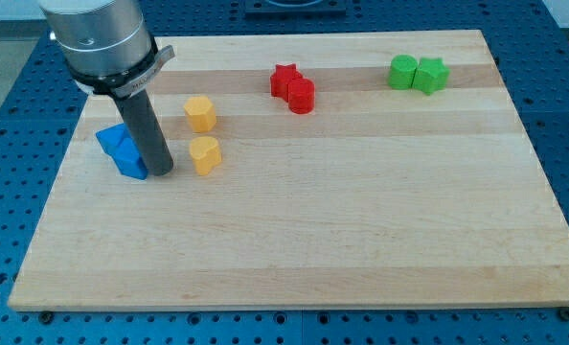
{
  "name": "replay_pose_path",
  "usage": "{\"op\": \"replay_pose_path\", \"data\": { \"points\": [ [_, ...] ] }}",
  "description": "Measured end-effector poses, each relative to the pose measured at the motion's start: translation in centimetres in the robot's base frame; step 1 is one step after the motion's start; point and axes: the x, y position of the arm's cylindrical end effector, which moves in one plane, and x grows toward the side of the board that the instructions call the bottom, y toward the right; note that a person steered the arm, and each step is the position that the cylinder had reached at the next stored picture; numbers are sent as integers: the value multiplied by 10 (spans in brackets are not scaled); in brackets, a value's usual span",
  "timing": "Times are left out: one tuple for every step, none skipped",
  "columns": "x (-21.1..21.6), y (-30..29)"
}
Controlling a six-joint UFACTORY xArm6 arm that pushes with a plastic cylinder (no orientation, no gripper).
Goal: Push the yellow heart into the yellow hexagon
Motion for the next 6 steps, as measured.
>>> {"op": "replay_pose_path", "data": {
  "points": [
    [-4,-1],
    [7,0],
    [36,17],
    [36,57],
    [25,58],
    [0,58]
  ]
}}
